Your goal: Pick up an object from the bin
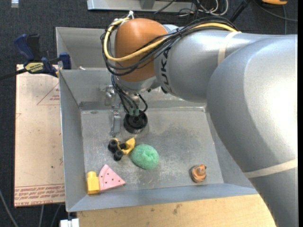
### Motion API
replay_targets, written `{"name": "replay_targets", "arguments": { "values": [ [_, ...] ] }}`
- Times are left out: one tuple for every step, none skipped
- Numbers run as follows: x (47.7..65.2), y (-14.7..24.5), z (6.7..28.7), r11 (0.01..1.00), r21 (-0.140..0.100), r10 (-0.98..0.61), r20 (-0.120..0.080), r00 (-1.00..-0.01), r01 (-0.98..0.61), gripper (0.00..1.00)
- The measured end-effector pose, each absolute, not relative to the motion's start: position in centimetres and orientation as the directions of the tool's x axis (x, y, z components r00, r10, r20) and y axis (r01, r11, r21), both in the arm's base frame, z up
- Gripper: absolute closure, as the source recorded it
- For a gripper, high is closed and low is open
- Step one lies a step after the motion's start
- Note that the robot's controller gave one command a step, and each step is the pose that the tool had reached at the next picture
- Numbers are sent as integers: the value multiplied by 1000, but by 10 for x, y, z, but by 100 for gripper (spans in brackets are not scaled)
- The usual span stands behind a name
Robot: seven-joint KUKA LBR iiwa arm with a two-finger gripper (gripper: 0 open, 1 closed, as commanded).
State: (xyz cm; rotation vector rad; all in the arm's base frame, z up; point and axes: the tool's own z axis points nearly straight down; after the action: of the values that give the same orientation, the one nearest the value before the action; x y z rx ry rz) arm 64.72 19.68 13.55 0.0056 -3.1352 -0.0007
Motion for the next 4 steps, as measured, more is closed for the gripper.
{"name": "replay_targets", "arguments": {
  "values": [
    [649,196,141,1000,2,-1,-1,-1000,-1,0],
    [623,175,118,994,3,-106,-7,-994,-106,0],
    [611,155,85,994,1,-110,1,-994,-110,0],
    [584,134,74,978,8,209,-7,-978,209,100]
  ]
}}
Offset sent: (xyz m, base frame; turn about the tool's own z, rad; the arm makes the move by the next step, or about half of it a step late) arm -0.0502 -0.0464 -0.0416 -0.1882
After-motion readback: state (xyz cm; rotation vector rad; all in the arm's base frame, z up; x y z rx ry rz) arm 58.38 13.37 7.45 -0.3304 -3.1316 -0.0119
